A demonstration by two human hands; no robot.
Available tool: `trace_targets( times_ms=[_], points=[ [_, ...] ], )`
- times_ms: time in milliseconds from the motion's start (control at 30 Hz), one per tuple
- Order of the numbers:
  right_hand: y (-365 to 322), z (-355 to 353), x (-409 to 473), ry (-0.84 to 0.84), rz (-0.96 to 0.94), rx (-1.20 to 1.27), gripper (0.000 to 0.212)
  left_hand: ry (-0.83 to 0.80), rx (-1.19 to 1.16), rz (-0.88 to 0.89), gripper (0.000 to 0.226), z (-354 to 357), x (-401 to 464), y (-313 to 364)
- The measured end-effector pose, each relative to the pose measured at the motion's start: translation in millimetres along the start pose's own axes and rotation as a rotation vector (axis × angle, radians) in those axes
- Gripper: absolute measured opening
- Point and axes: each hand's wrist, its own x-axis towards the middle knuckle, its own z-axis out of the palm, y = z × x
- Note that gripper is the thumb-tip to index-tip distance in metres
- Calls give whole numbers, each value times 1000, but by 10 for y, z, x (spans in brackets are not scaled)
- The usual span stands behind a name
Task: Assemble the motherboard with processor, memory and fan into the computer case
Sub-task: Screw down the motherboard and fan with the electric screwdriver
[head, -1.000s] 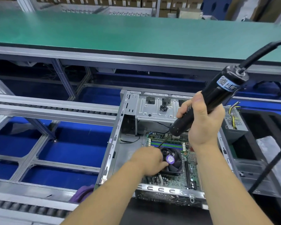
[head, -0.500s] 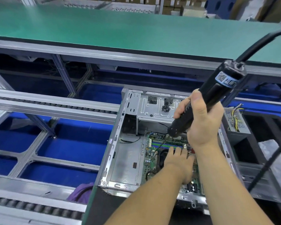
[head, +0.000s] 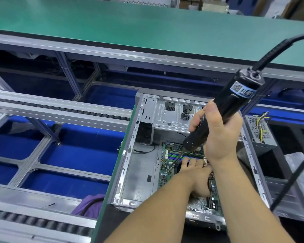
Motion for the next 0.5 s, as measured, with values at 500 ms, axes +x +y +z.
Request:
trace_targets(
  times_ms=[500],
  points=[
    [-9,-48,-11,25,4,63,23,50,40,1,81,32,5,29]
  ],
)
